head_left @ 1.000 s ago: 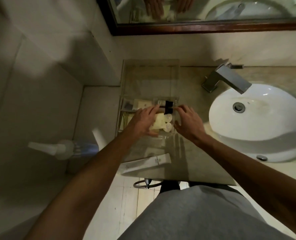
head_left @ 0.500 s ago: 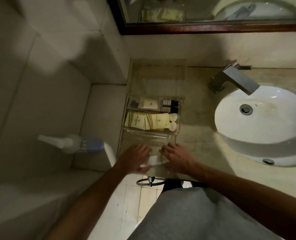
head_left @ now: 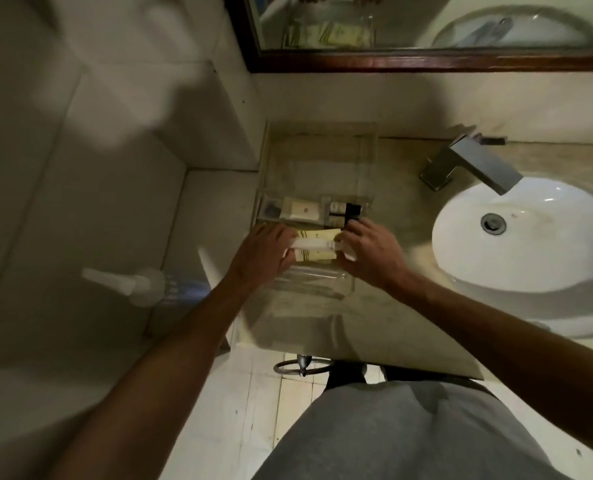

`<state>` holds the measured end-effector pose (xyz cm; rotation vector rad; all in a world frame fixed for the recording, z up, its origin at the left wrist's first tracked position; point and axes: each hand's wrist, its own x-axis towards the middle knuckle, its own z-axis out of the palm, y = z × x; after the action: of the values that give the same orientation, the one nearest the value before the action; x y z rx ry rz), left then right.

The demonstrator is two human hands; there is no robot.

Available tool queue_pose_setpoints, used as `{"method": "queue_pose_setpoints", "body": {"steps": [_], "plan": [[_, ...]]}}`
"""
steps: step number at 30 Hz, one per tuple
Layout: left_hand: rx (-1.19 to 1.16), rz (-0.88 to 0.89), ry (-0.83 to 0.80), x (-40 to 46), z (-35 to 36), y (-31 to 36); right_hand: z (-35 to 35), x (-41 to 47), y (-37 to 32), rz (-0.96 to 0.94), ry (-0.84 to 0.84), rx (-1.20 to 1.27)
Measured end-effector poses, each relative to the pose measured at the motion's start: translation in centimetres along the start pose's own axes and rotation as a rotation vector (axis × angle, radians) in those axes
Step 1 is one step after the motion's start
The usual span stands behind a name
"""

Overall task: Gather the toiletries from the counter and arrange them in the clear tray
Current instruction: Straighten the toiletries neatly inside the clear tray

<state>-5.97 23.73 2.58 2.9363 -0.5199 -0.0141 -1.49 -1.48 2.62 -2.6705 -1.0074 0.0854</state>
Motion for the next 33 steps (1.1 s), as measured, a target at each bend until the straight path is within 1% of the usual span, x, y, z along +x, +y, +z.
{"method": "queue_pose_setpoints", "body": {"steps": [2,3,6,7,9,11,14,16,19,22,26,30,33], "plan": [[0.014,-0.021,0.022,1.6,-0.6,-0.3,-0.4,1.0,0.5,0.018,0.011,-0.009],[0.020,-0.040,0.001,2.1,-0.5,-0.5,-0.2,1.4,0.8,0.039,-0.021,-0.010],[0.066,-0.117,-0.193,1.9,1.2,-1.5,0.9,2.2,1.1,0.130,-0.198,-0.056],[0.068,-0.145,-0.234,1.4,1.9,-1.7,1.2,2.2,1.0,0.158,-0.224,-0.062],[0.009,-0.205,-0.214,0.7,2.8,-1.5,1.6,2.1,0.9,0.185,-0.201,-0.063],[-0.025,-0.229,-0.148,0.1,3.0,-0.9,1.8,1.8,0.1,0.129,-0.173,-0.061],[-0.014,-0.180,-0.085,-0.7,3.3,-0.3,2.3,1.5,-1.2,-0.021,-0.202,-0.064],[-0.015,-0.167,-0.109,-1.2,3.8,-0.4,2.8,1.8,-1.8,-0.066,-0.248,-0.070],[0.000,-0.159,-0.142,-1.9,4.9,-0.3,3.3,3.0,-2.4,-0.068,-0.300,-0.047],[-0.054,-0.199,-0.192,-2.6,5.4,0.0,4.1,4.3,-2.9,-0.078,-0.326,-0.026],[-0.064,-0.265,-0.266,-3.2,5.6,0.3,5.5,4.5,-3.4,-0.187,-0.415,-0.140],[-0.062,-0.313,-0.301,-3.4,5.3,0.5,5.9,3.1,-3.5,-0.139,-0.450,-0.182],[-0.039,-0.356,-0.314,-3.2,5.2,0.7,6.1,1.6,-3.8,-0.046,-0.506,-0.153]]}}
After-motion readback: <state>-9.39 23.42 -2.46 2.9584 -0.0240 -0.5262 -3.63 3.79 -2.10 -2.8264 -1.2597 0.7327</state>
